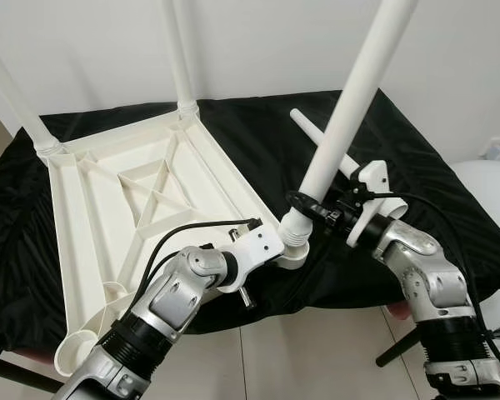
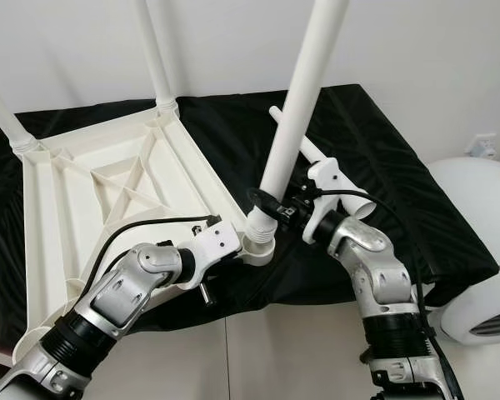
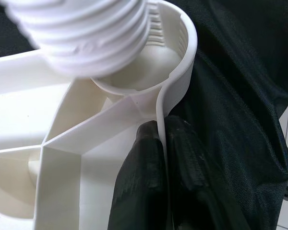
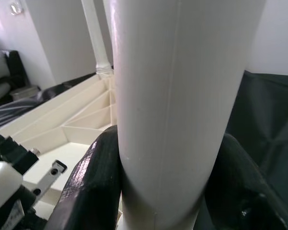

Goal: Building children table

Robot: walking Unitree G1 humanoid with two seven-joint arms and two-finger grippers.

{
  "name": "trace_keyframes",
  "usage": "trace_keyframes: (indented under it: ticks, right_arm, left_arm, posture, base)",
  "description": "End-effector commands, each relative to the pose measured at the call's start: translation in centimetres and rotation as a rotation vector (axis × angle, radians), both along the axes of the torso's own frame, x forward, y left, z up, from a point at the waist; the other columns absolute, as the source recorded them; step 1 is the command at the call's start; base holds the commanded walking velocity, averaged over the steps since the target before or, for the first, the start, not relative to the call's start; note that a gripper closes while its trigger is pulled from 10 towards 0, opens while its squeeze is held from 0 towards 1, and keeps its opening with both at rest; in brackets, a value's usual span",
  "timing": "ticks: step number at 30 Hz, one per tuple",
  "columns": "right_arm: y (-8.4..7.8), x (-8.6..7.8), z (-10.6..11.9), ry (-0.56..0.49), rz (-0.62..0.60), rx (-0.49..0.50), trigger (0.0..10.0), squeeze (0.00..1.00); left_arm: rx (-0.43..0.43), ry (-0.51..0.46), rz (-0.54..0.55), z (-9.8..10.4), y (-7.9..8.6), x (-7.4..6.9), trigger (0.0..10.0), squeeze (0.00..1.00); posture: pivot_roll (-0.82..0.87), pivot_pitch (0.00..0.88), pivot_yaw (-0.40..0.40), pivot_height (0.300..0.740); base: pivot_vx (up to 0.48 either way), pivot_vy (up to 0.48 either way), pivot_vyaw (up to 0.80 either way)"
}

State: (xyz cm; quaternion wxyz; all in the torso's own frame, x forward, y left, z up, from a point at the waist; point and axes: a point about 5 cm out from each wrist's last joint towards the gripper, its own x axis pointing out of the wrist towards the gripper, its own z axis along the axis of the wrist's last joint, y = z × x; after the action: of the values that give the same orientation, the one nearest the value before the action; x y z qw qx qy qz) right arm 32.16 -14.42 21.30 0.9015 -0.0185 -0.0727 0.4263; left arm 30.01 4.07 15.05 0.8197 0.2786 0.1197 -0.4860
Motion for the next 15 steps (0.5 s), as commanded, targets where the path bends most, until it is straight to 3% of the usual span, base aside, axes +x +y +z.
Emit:
trace_keyframes:
  ticks: [1, 8, 15]
  right_arm:
    - [0.6, 0.2, -0.9, 0.038, 0.036, -0.004, 10.0, 0.0]
    - [0.6, -0.4, -1.3, 0.064, 0.093, -0.035, 10.0, 0.0]
    - [-0.6, -1.0, -1.1, 0.074, 0.118, -0.071, 10.0, 0.0]
  left_arm:
    - [0.071, 0.008, 0.022, -1.1, 0.7, -0.2, 10.0, 0.0]
    - [0.075, 0.006, 0.024, -1.1, 0.8, -0.3, 10.0, 0.0]
    - [0.083, 0.004, 0.021, -1.4, 0.7, -0.3, 10.0, 0.0]
  posture:
    - [-0.09, 0.1, 0.049, 0.74]
    - [-0.09, 0.105, 0.048, 0.74]
    - [-0.11, 0.102, 0.054, 0.74]
  base:
    - [0.0, 0.0, 0.0]
    - [0.0, 0.0, 0.0]
    - [0.0, 0.0, 0.0]
